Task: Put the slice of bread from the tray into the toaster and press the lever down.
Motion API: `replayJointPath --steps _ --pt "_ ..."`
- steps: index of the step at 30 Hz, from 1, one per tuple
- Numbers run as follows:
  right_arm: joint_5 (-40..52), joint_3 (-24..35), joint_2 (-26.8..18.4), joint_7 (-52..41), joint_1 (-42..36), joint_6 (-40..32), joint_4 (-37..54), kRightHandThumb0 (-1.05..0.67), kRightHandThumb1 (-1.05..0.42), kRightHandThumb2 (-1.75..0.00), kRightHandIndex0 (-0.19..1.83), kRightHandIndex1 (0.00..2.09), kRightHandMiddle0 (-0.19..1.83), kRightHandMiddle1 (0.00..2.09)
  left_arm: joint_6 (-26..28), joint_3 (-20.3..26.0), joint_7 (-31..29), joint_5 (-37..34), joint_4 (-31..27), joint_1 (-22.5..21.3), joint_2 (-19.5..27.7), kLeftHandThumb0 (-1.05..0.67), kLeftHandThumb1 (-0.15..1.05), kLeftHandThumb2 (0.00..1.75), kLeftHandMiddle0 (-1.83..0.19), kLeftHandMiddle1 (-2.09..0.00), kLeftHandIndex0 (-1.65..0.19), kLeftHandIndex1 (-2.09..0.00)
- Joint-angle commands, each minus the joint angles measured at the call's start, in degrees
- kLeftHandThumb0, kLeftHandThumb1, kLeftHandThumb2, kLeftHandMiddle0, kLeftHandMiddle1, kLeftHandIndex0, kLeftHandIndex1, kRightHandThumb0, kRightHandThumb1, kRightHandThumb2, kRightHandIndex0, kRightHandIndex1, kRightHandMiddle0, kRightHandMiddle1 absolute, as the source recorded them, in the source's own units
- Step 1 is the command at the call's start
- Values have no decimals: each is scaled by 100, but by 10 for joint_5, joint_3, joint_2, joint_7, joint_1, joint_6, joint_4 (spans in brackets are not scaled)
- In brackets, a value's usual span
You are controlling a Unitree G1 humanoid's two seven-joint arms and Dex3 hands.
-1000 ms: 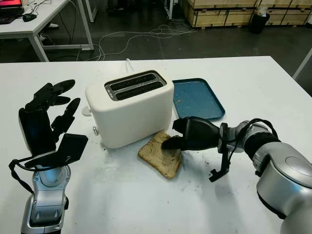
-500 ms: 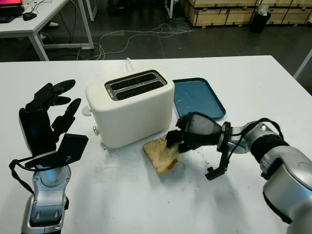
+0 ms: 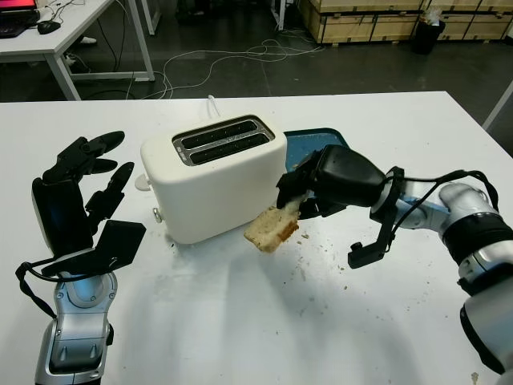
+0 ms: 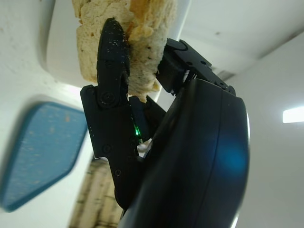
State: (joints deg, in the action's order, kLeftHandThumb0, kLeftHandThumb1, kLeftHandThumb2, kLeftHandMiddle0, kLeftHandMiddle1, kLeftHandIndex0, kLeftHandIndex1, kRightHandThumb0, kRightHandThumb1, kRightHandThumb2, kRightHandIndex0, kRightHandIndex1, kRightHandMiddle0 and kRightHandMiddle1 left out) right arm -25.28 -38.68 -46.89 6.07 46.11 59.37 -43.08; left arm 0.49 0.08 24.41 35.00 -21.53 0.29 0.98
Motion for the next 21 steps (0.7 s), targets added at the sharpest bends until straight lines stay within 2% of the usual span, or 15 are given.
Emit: replayJointPath --steps 1,3,7,11,13,21 --pt "333 49 -45 -320 -26 -186 148 -50 -92 -67 107 174 74 174 -2 -2 -1 3 -5 -3 0 -15 84 0 -73 -96 -89 -31" --pt "412 76 -49 -407 -20 -274 190 -45 -92 -65 107 175 74 174 -1 -1 -3 1 -5 -3 1 -16 84 0 -72 -96 -89 -31" --pt "487 125 -65 -508 5 -438 262 -43 -92 -63 104 175 75 175 0 -1 -3 3 -5 -3 1 -18 84 0 -72 -96 -89 -31" --pt "547 164 -87 -546 58 -684 357 -43 -92 -61 102 175 77 175 -3 0 -3 0 -4 -4 2 -18 84 0 -73 -96 -89 -30" --pt "570 186 -82 -539 85 -779 388 -43 -92 -58 104 175 78 175 -6 0 -2 0 -2 -5 2 -17 84 0 -73 -96 -89 -30" --pt "546 242 10 -494 181 -936 376 -30 -92 -56 108 175 84 175 -4 0 -5 -5 -4 -4 1 -13 84 0 -70 -98 -88 -30"
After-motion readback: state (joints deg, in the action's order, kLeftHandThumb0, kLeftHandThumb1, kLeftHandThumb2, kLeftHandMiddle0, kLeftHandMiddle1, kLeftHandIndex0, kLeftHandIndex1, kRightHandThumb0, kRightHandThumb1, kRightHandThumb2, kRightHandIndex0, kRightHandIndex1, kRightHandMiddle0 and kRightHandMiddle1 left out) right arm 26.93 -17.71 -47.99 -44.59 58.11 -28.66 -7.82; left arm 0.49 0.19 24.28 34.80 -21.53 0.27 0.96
